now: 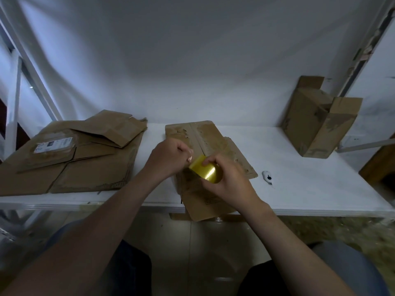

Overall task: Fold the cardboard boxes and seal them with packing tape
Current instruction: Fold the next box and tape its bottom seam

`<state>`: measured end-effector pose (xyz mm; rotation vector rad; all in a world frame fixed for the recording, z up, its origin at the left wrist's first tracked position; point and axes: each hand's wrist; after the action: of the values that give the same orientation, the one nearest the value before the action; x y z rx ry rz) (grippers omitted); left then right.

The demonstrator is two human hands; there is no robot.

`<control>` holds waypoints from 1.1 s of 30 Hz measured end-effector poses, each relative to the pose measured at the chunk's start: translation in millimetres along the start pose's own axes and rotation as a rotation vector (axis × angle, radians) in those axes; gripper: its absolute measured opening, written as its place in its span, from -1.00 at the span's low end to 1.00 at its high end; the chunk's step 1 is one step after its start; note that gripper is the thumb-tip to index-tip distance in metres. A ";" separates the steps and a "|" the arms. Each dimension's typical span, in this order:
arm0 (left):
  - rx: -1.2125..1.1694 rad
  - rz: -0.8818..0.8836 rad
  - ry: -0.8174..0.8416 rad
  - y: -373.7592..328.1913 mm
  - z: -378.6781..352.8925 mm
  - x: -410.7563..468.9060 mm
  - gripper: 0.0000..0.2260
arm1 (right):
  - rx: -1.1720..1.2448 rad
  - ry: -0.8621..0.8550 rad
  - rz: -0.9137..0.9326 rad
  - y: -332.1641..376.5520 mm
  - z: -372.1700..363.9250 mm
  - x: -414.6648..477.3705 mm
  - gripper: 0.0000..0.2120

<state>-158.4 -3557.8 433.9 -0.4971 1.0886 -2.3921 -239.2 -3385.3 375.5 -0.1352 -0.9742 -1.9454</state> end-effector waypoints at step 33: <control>-0.691 0.372 -0.298 45.9 -40.2 -15.4 -0.86 | -0.017 0.086 -0.131 -94.9 66.2 27.3 -0.61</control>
<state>-153.8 -3551.7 371.4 -0.7636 1.6785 -1.5276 -346.8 -3334.7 378.3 0.0024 -0.9304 -2.0613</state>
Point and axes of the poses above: each hand's wrist, its own x-axis towards the middle knuckle, its own z-axis out of the back of the hand, y = z × x, and after that the axes turned 5 degrees about -x, right-handed
